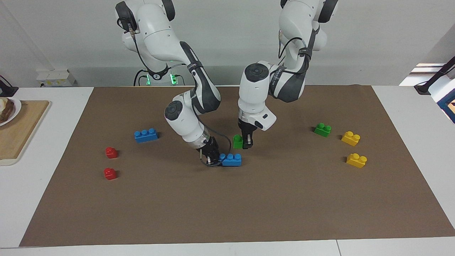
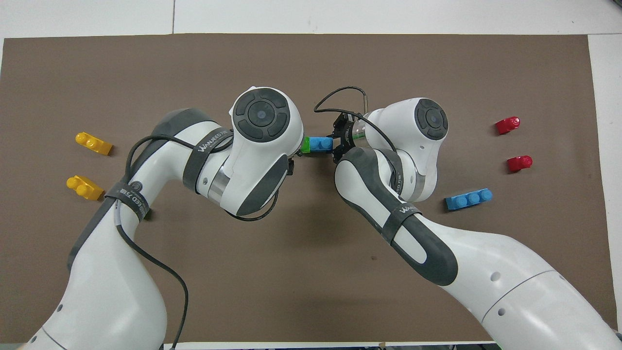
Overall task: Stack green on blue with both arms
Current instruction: 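Press the green brick onto the blue brick held by the right gripper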
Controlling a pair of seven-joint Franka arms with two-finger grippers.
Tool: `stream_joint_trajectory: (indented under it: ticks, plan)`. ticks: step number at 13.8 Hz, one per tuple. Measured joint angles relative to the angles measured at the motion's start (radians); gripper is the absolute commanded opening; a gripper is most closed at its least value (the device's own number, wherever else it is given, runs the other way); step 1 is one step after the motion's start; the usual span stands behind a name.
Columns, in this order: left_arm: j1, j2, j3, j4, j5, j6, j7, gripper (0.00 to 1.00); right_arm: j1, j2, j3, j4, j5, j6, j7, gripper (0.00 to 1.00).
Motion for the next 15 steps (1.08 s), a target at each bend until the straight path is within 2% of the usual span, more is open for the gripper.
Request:
stream_joint_trajectory:
  ticks: [7,15]
  plan:
    - [-0.001,0.046,0.003,0.000,0.002,0.075,-0.014,0.00,0.006,0.003,0.000,-0.032,0.000,0.059,0.000,0.00]
    - [-0.009,0.065,0.002,-0.028,0.017,0.136,-0.016,0.00,0.008,0.003,0.000,-0.033,0.000,0.061,0.000,0.00]
